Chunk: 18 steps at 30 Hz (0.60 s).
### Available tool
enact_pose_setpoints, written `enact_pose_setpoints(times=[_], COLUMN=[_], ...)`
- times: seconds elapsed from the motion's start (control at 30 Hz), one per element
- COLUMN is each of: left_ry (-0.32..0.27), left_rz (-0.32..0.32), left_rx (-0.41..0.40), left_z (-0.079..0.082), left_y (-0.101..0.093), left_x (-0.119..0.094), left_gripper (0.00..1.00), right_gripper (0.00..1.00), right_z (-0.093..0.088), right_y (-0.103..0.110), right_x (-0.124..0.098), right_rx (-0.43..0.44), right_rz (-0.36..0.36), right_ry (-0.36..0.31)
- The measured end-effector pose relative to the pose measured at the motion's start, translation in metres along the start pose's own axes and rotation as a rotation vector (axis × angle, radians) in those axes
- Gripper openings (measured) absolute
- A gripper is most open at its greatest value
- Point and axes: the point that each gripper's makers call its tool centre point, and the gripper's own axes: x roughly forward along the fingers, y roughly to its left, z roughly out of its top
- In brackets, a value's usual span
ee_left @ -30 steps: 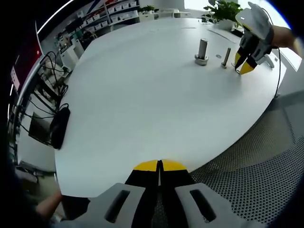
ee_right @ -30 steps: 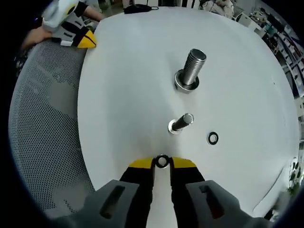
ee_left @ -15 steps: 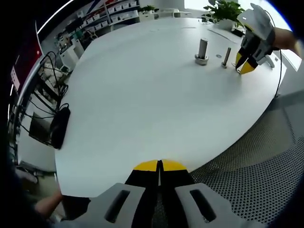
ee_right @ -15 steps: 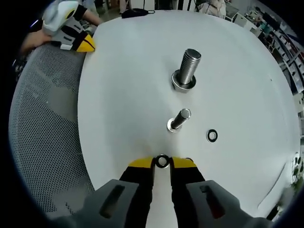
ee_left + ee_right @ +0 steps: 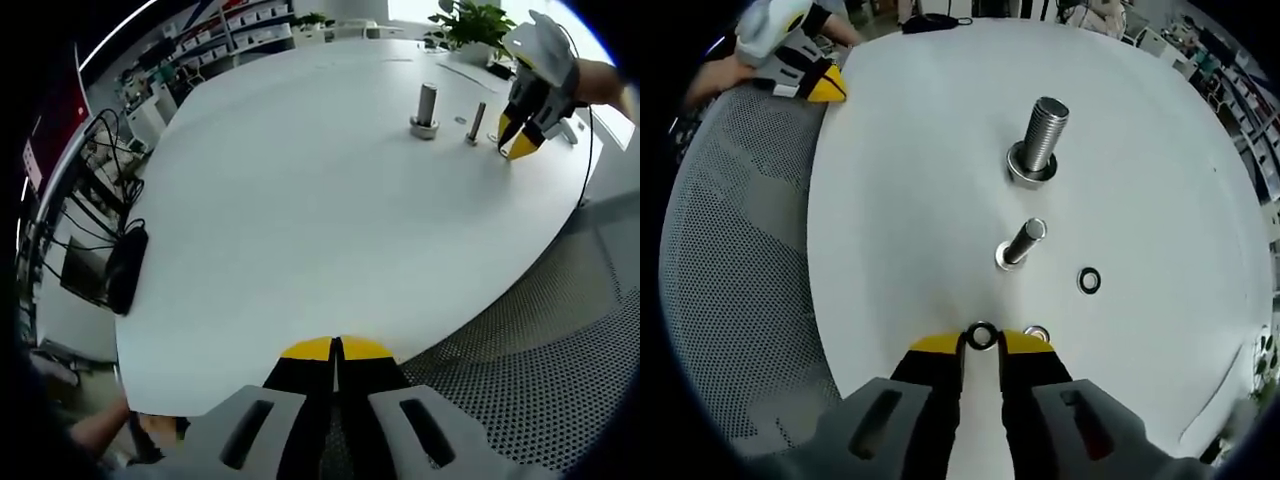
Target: Place the washer onto the threaded stud by aligning its center hole with the stud, sliding it down to the base, and recovering from edge contact or off-axis alignment until the washer reaches the visible bottom stop.
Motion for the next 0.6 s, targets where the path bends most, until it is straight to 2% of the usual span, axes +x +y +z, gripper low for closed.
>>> enact_pose_setpoints(times=[0.13,0.33,0.6], left_ry=[-0.002,-0.002,-0.001], left_rz=[0.001,0.003,0.003], left_rx=[-0.001,-0.001,0.000], left_z=[0.0002,0.0002,0.0000], left_y=[0.0001,0.0001,0.0004], left_x=[-0.0003,-0.0005,-0.0005], left_gripper=[0.00,0.00,0.00], right_gripper=[0.14,0.14,0.14], right_z=[-0.0007,-0.0008,-0.0008], right_y=[0.0005,-0.0001,-0.0002], right_x=[-0.0009,-0.0017,-0.0066], right_rx=[-0.006,0.055,0.080], right_rz=[-0.005,-0.019,-0.021], right_ry=[-0.004,-0.011,-0.034])
